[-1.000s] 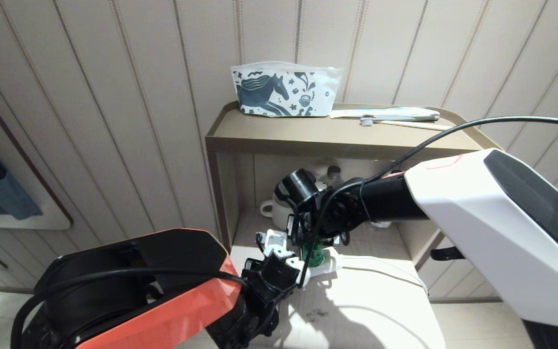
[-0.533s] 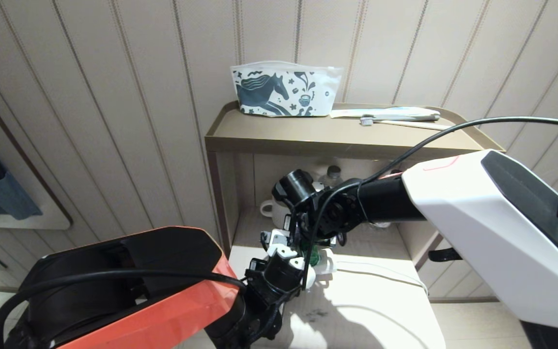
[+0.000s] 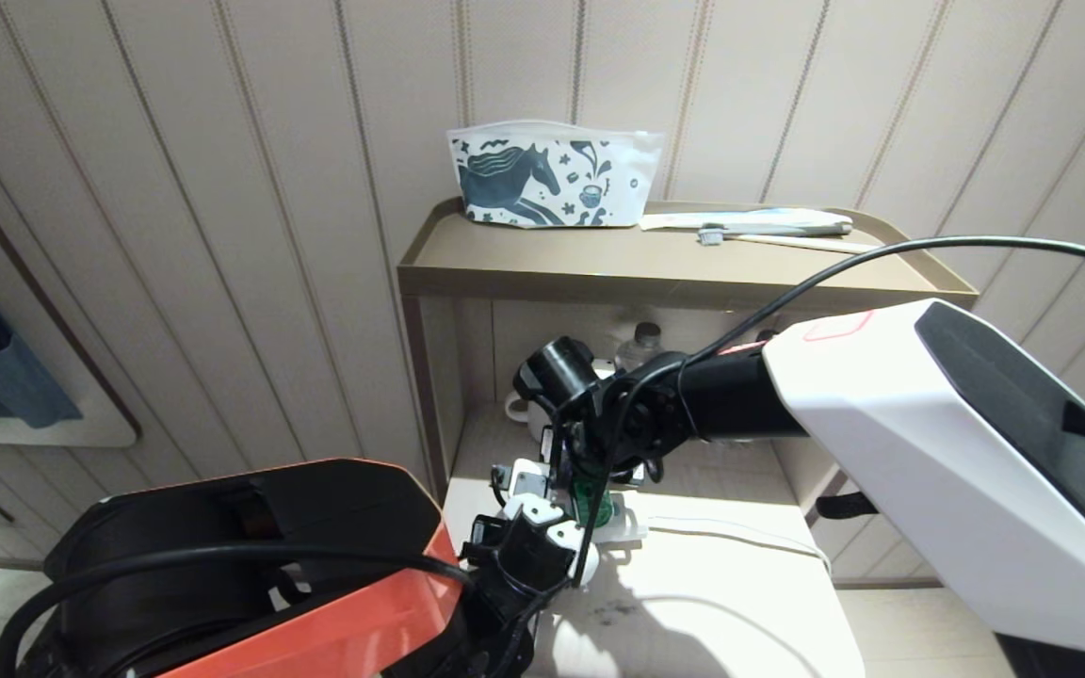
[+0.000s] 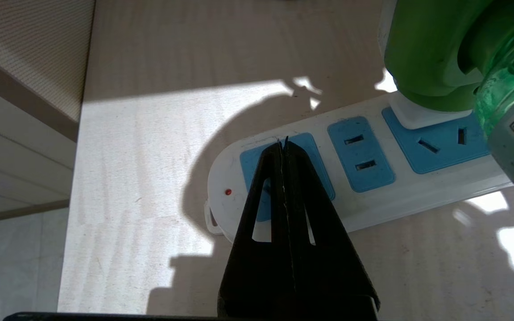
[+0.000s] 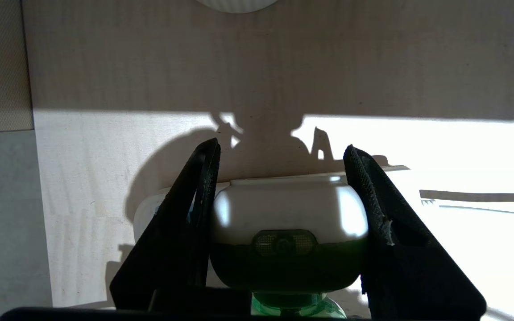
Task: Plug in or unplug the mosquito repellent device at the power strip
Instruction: Hold the socket with your left hand and unplug it with your right hand
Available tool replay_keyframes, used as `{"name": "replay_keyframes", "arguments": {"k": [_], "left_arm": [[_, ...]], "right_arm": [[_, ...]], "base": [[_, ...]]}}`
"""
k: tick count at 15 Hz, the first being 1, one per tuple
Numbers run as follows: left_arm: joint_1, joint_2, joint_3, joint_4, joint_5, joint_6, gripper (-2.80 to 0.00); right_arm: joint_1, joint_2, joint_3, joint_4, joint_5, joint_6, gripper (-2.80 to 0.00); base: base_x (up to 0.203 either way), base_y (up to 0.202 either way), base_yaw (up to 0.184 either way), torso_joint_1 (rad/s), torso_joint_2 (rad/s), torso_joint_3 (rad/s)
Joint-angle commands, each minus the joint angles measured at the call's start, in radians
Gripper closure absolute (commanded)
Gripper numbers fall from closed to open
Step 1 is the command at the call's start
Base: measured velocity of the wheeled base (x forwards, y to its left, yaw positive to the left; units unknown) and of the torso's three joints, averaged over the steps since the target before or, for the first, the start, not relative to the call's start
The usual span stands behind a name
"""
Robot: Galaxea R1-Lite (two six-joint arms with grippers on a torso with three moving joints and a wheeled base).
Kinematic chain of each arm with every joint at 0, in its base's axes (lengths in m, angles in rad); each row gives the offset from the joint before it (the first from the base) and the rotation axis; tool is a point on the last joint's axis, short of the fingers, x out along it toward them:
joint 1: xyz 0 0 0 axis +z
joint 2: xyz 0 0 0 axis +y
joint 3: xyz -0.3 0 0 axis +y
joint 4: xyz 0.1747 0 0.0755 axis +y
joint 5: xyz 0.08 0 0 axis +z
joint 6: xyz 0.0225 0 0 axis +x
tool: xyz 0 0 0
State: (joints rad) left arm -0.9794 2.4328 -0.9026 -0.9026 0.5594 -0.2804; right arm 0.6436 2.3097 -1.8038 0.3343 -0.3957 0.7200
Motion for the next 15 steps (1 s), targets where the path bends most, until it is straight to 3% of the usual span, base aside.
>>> {"name": "replay_keyframes", "arguments": {"k": [1, 15], "left_arm": [[-0.036, 0.017, 0.004, 0.010, -0.002, -0.002, 0.00], [-0.037, 0.004, -0.006, 0.014, -0.005, 0.006, 0.00]], "right_arm": [[0.002, 0.001, -0.009, -0.012, -0.002, 0.006, 0.00], [-0.002, -0.055, -0.012, -0.003, -0.003, -0.060, 0.00]], "base": [[0.000, 0.000, 0.000, 0.000, 0.00, 0.000], [0.000, 0.000, 0.000, 0.000, 0.00, 0.000]]}}
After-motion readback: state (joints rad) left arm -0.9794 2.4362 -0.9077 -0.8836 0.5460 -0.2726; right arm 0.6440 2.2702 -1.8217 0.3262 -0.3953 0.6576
